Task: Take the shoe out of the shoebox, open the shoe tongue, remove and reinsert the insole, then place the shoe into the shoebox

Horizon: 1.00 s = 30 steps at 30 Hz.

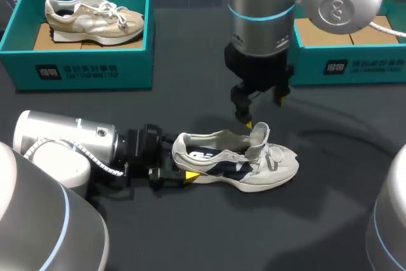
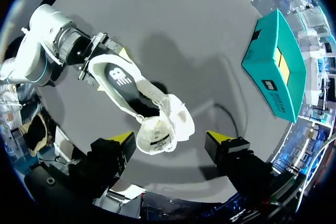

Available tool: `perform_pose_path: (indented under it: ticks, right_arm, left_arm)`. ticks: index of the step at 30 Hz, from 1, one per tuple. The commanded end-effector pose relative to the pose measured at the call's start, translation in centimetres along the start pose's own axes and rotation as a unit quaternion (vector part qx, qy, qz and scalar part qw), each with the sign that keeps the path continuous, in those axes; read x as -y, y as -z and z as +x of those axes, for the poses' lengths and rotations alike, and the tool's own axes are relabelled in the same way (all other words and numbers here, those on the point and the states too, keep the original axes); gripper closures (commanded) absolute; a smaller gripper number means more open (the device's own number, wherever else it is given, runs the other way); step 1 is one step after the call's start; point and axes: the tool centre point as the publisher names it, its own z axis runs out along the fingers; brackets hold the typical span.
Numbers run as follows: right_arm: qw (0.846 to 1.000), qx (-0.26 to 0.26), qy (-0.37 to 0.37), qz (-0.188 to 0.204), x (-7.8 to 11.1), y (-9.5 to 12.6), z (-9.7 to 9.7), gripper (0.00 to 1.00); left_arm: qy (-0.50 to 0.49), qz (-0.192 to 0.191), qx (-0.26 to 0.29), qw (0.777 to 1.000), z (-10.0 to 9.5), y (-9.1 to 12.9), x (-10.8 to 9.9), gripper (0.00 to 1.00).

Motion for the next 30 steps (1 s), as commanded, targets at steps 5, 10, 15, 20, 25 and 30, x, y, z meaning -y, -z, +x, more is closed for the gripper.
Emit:
perform_pose_path:
  ticks: [5, 10, 15, 20, 25, 30]
  right_arm:
    - [0.973, -0.012, 0.226, -0.056, -3.0, 0.8, 3.6, 1.0]
    - [0.956, -0.024, 0.285, -0.06, -2.7, 0.7, 4.8, 1.0]
    - [0.956, -0.024, 0.285, -0.06, -2.7, 0.7, 4.8, 1.0]
    - [0.956, -0.024, 0.285, -0.06, -2.7, 0.7, 4.8, 1.0]
    - [0.933, -0.04, 0.355, -0.033, -5.9, -1.9, 7.5, 1.0]
    - [0.912, -0.06, 0.405, -0.036, -7.0, -3.4, 9.6, 1.0]
  left_arm:
    - [0.0, -0.002, 0.0, 1.0, -0.1, -0.3, -0.2, 1.0]
    - [0.0, -0.002, 0.0, 1.0, -0.1, -0.3, -0.2, 1.0]
    - [0.0, -0.002, 0.0, 1.0, -0.1, -0.3, -0.2, 1.0]
    - [0.0, -0.002, 0.0, 1.0, -0.1, -0.3, -0.2, 1.0]
    - [0.0, -0.002, 0.0, 1.0, -0.1, -0.3, -0.2, 1.0]
    - [0.0, -0.002, 0.0, 1.0, -0.1, -0.3, -0.2, 1.0]
